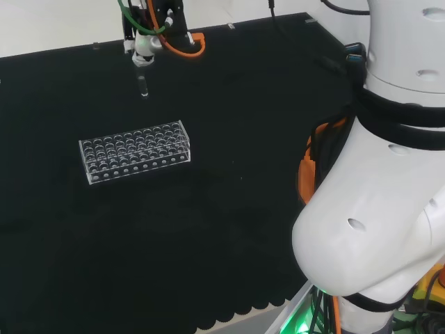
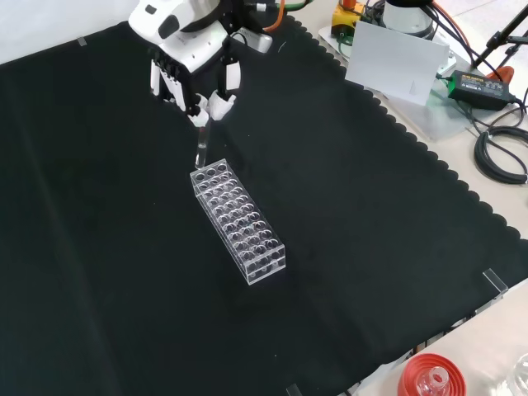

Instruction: Put the test tube back in the rack.

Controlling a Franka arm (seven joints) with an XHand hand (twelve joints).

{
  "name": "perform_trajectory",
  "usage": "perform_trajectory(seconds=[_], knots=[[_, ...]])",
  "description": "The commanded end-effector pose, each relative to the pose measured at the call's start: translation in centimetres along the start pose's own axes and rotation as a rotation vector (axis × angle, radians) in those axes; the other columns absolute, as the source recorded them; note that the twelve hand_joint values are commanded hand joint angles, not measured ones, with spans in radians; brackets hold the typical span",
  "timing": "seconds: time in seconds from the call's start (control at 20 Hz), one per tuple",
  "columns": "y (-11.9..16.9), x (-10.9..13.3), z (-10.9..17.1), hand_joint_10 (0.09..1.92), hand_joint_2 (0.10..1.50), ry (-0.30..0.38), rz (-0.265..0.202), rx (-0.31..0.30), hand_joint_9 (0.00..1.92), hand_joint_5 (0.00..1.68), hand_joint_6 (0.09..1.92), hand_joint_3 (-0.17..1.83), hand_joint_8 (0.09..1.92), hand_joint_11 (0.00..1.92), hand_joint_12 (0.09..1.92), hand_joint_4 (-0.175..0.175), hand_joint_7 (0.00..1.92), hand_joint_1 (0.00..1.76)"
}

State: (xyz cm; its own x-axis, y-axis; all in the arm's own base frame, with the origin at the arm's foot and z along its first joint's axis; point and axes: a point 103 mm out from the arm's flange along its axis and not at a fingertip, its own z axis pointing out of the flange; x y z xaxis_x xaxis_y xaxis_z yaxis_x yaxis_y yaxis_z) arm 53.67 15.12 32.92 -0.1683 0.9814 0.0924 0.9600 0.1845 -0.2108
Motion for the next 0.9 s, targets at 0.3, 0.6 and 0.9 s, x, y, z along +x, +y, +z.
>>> perform_trajectory(seconds=[0.3,0.6,0.9], knots=[[0.5,1.0,0.6,0.21,0.50,0.022,-0.023,0.021,1.46,1.40,0.46,0.81,0.56,0.92,1.17,-0.175,1.50,1.45],[1.1,2.5,2.2,0.21,0.50,0.045,-0.056,0.066,1.46,1.40,0.46,0.81,0.56,0.92,1.17,-0.175,1.50,1.45],[1.7,2.6,3.6,0.21,0.50,0.055,-0.056,0.094,1.46,1.40,0.46,0.81,0.56,0.92,1.17,-0.175,1.50,1.45]])
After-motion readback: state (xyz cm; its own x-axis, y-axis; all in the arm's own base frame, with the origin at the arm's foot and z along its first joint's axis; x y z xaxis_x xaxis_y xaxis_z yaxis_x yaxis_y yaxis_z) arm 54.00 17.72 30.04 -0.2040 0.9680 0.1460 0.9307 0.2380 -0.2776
